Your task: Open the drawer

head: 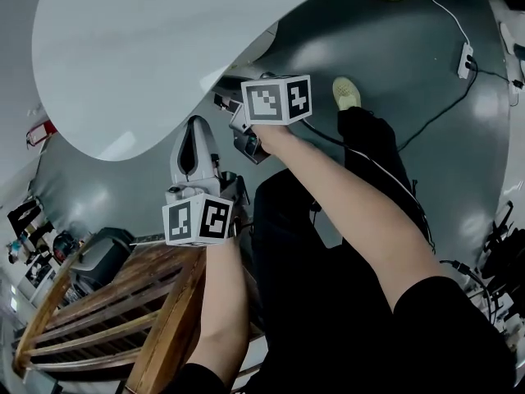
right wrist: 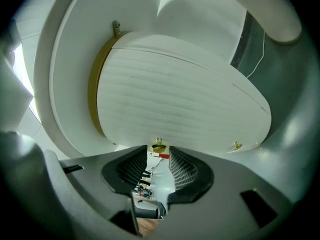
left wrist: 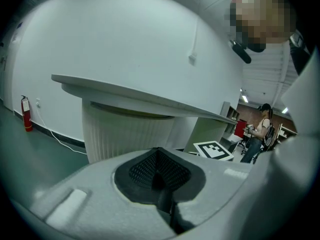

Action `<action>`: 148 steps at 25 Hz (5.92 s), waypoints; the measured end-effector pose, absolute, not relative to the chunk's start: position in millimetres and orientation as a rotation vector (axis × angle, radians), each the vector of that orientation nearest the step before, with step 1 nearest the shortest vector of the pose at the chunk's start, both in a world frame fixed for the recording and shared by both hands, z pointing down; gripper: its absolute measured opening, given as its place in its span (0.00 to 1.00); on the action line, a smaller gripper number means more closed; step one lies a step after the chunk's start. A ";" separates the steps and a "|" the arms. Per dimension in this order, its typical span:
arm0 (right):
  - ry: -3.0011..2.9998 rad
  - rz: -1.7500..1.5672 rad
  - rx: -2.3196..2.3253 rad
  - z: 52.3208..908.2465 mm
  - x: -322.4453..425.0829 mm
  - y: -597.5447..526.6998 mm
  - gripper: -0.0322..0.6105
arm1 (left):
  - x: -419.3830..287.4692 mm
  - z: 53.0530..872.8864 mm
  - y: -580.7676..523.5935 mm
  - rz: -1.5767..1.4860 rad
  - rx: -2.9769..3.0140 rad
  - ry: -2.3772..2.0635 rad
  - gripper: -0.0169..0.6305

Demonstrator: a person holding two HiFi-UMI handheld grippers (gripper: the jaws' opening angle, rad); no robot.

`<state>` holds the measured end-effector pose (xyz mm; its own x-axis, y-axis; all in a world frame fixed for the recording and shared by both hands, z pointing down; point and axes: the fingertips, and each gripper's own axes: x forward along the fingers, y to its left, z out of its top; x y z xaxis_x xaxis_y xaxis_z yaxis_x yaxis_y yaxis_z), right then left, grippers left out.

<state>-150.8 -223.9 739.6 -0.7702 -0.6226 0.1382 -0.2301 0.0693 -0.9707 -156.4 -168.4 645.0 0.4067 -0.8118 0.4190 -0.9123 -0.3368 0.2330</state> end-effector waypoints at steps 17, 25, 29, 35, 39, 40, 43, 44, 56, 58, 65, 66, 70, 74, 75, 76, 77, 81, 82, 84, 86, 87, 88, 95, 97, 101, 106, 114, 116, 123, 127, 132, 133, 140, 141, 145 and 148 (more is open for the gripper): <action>2.052 -1.737 -0.806 746.3 -157.4 -224.3 0.22 | -170.1 647.3 -168.5 0.274 2.233 -1.477 0.04; 2.091 -1.808 -0.795 750.2 -148.8 -175.1 0.22 | -151.0 649.7 -139.0 0.301 2.222 -1.432 0.04; 2.097 -1.849 -0.798 754.1 -144.9 -149.5 0.22 | -144.6 647.9 -118.8 0.314 2.207 -1.404 0.04; 2.098 -1.892 -0.833 758.4 -142.0 -120.4 0.22 | -156.4 639.4 -100.1 0.325 2.203 -1.403 0.04; 2.086 -1.904 -0.852 758.3 -139.5 -105.3 0.22 | -160.9 634.2 -88.7 0.327 2.205 -1.396 0.04; 2.085 -1.906 -0.855 758.6 -138.8 -101.6 0.22 | -161.3 633.8 -85.7 0.326 2.204 -1.394 0.04; 2.090 -1.914 -0.860 759.5 -137.5 -88.2 0.22 | -160.6 634.1 -74.0 0.332 2.204 -1.384 0.04; 2.092 -1.919 -0.860 759.9 -137.0 -83.5 0.22 | -159.6 634.8 -69.8 0.338 2.205 -1.381 0.04; 2.099 -1.984 -0.852 766.7 -129.6 -36.1 0.22 | -153.6 637.5 -34.6 0.372 2.178 -1.365 0.04; 2.106 -1.989 -0.847 766.9 -128.8 -32.3 0.22 | -152.5 636.2 -32.9 0.373 2.176 -1.366 0.04; 2.122 -2.022 -0.822 770.1 -126.9 -16.2 0.22 | -147.4 633.5 -23.4 0.380 2.164 -1.373 0.04; 2.122 -2.029 -0.816 770.0 -127.5 -13.7 0.22 | -146.2 631.7 -21.8 0.380 2.163 -1.374 0.04; 2.116 -2.050 -0.809 770.8 -126.3 -3.6 0.22 | -138.4 624.7 -14.4 0.379 2.166 -1.370 0.04; 2.110 -2.057 -0.818 773.7 -124.0 -3.3 0.22 | -132.0 623.0 -10.9 0.381 2.168 -1.367 0.04; 2.107 -2.064 -0.815 774.3 -123.7 -3.9 0.22 | -130.9 622.4 -11.1 0.382 2.169 -1.367 0.04; 2.103 -2.073 -0.814 774.4 -123.5 -4.2 0.23 | -130.1 621.1 -11.4 0.381 2.169 -1.368 0.04; 2.101 -2.084 -0.816 774.0 -123.3 -4.1 0.23 | -129.5 619.0 -11.8 0.381 2.171 -1.367 0.04; 2.104 -2.127 -0.827 770.2 -118.8 -0.4 0.24 | -126.4 606.5 -15.2 0.379 2.182 -1.364 0.04; 2.110 -2.135 -0.831 768.8 -116.5 0.8 0.25 | -125.7 603.2 -16.9 0.376 2.184 -1.364 0.04; 2.128 -2.145 -0.839 764.1 -111.3 2.8 0.25 | -124.9 596.6 -21.4 0.368 2.183 -1.366 0.04; 2.151 -2.152 -0.841 754.6 -107.4 6.4 0.22 | -124.8 587.8 -24.5 0.362 2.179 -1.367 0.04; 2.163 -2.152 -0.839 747.6 -105.7 8.3 0.21 | -124.5 582.1 -25.6 0.360 2.178 -1.366 0.04; 2.176 -2.148 -0.835 739.1 -104.1 9.4 0.20 | -123.8 576.0 -26.8 0.358 2.178 -1.365 0.04; 2.297 -2.048 -0.765 665.3 -95.3 3.8 0.12 | -117.3 531.1 -35.2 0.322 2.189 -1.359 0.04; 2.338 -1.994 -0.741 638.1 -96.0 -1.6 0.11 | -116.7 516.2 -33.5 0.314 2.202 -1.349 0.04; 2.437 -1.861 -0.705 583.4 -99.8 -27.2 0.10 | -120.4 487.8 -38.9 0.290 2.227 -1.355 0.04; 2.520 -1.714 -0.711 523.5 -99.2 -55.4 0.09 | -124.2 451.9 -54.7 0.277 2.272 -1.370 0.04; 2.583 -1.458 -0.763 425.8 -95.5 -96.9 0.08 | -131.7 391.9 -77.6 0.237 2.322 -1.403 0.04; 2.617 -1.366 -0.783 401.5 -93.8 -105.7 0.08 | -133.1 377.1 -81.4 0.222 2.334 -1.420 0.04; 2.751 -1.058 -0.865 332.4 -85.9 -128.0 0.08 | -132.0 316.7 -100.7 0.203 2.405 -1.506 0.04; 2.799 -0.930 -0.894 308.1 -87.4 -132.6 0.08 | -135.5 283.5 -109.3 0.146 2.428 -1.542 0.04; 2.852 -0.772 -0.950 284.9 -86.9 -131.6 0.07 | -134.1 260.5 -111.7 0.112 2.456 -1.561 0.04; 2.857 -0.741 -0.961 280.3 -86.5 -131.4 0.07 | -133.5 258.1 -111.5 0.116 2.463 -1.564 0.04; 2.882 -0.561 -1.017 258.0 -88.6 -129.4 0.07 | -135.7 244.5 -110.4 0.094 2.499 -1.567 0.04; 2.885 -0.549 -1.023 257.4 -88.8 -128.3 0.07 | -135.6 244.0 -109.8 0.092 2.501 -1.564 0.04; 2.881 -0.528 -1.042 253.4 -88.4 -127.6 0.07 | -135.3 241.3 -109.2 0.087 2.508 -1.554 0.04; 2.879 -0.517 -1.048 250.7 -90.4 -126.3 0.07 | -137.5 239.4 -107.7 0.081 2.513 -1.554 0.04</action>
